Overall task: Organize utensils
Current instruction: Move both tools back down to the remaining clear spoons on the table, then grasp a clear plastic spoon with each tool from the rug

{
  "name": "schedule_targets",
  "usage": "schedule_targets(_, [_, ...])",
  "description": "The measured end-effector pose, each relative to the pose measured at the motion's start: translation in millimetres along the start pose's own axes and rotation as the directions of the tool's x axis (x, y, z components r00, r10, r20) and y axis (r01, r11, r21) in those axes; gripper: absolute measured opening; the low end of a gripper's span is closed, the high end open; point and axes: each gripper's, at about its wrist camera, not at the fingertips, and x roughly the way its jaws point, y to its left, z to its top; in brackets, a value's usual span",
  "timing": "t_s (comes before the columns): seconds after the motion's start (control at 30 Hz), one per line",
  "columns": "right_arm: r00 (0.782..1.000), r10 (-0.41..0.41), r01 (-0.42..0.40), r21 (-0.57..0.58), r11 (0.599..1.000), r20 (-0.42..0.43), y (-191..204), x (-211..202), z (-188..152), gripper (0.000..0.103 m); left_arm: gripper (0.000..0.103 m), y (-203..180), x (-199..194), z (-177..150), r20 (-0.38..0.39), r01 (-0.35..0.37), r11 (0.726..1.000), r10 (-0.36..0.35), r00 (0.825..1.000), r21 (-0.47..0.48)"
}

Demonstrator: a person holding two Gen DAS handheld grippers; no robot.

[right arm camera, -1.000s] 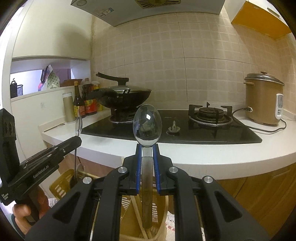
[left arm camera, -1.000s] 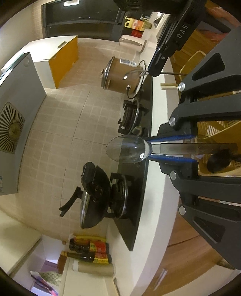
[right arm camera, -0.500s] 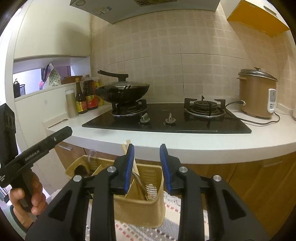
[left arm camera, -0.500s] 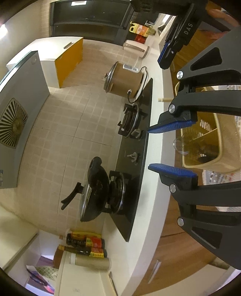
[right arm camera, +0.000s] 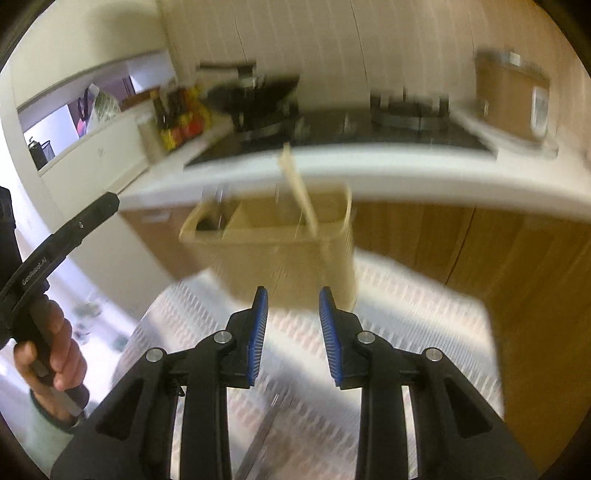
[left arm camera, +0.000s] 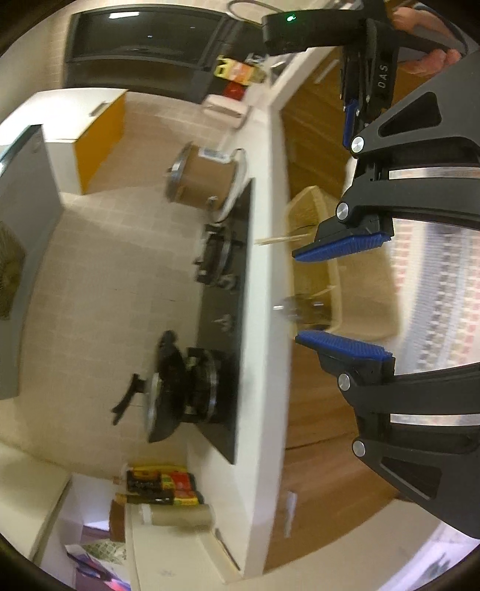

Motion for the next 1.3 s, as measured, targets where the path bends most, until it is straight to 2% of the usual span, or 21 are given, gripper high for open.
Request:
schedule_targets(0.13, [0.988,0.032,-0.021,0.074,0.997,-0.149,-5,12,-35,0.026,0.037,-3,-4,-27,-0.131,0.001,1.000,-0.001,0.991,0.000])
schedule_targets(0.2, [0.977,0.034,-0.016,0.089,0.996,-0.211,-6,19,-53,0.026,0.037,-4,-2,-48,-0.234,0.014,1.000,-0.015,0.972,-0.008])
schedule_targets(0.27, [0.961,0.034,-0.011,0.086,0.996,-0.275,-2,26,-74,0.026,0.037,-4,3,-69,-0.327,0.023,0.999,-0.030,0.944,-0.026])
schedule_targets(0.33, [0.946,0.034,-0.009,0.078,0.997,-0.324,2,31,-94,0.026,0.037,1,10,-95,-0.425,0.047,0.997,-0.072,0.902,-0.069])
schedule_targets(0.4, [0.933,0.034,-0.011,0.066,0.998,-0.358,8,35,-112,0.026,0.038,5,15,-115,-0.480,0.058,0.993,-0.102,0.871,-0.107])
schedule_targets(0.43, [0.928,0.037,-0.016,0.060,0.998,-0.371,13,36,-124,0.026,0.038,7,17,-123,-0.494,0.056,0.991,-0.108,0.863,-0.118])
schedule_targets(0.53, [0.920,0.026,-0.011,0.041,0.999,-0.391,22,40,-149,0.026,0.037,6,22,-138,-0.512,0.061,0.991,-0.116,0.851,-0.123])
schedule_targets(0.63, [0.915,0.013,-0.006,0.018,1.000,-0.403,30,45,-166,0.026,0.037,-1,32,-143,-0.526,0.126,0.977,-0.200,0.827,-0.173])
schedule_targets(0.7, [0.925,-0.033,0.022,-0.031,0.999,-0.379,40,43,-168,0.026,0.037,-8,40,-144,-0.535,0.141,0.975,-0.214,0.817,-0.174])
schedule_targets(0.83, [0.931,-0.092,0.063,-0.092,0.994,-0.354,55,46,-173,0.026,0.037,-24,59,-149,-0.560,0.155,0.974,-0.224,0.798,-0.168])
schedule_targets(0.9, [0.932,-0.145,0.097,-0.158,0.983,-0.331,68,49,-174,0.025,0.037,-29,68,-152,-0.572,0.152,0.974,-0.221,0.790,-0.166])
schedule_targets(0.97, [0.931,-0.199,0.141,-0.199,0.970,-0.307,71,51,-172,0.016,0.037,-33,76,-155,-0.582,0.152,0.974,-0.222,0.782,-0.168])
schedule_targets(1.0, [0.931,-0.214,0.156,-0.206,0.966,-0.297,72,52,-171,0.014,0.037,-36,81,-156,-0.588,0.151,0.974,-0.222,0.778,-0.168])
schedule_targets(1.1, [0.928,-0.253,0.206,-0.191,0.960,-0.274,57,51,-166,0.013,0.038,-41,91,-157,-0.598,0.152,0.975,-0.221,0.770,-0.164])
schedule_targets(1.2, [0.924,-0.279,0.255,-0.123,0.959,-0.260,28,49,-154,0.012,0.038,-45,98,-158,-0.602,0.155,0.975,-0.221,0.767,-0.160])
schedule_targets(1.3, [0.925,-0.276,0.268,-0.063,0.961,-0.261,-2,47,-145,0.012,0.038,-55,103,-157,-0.602,0.156,0.980,-0.199,0.773,-0.123])
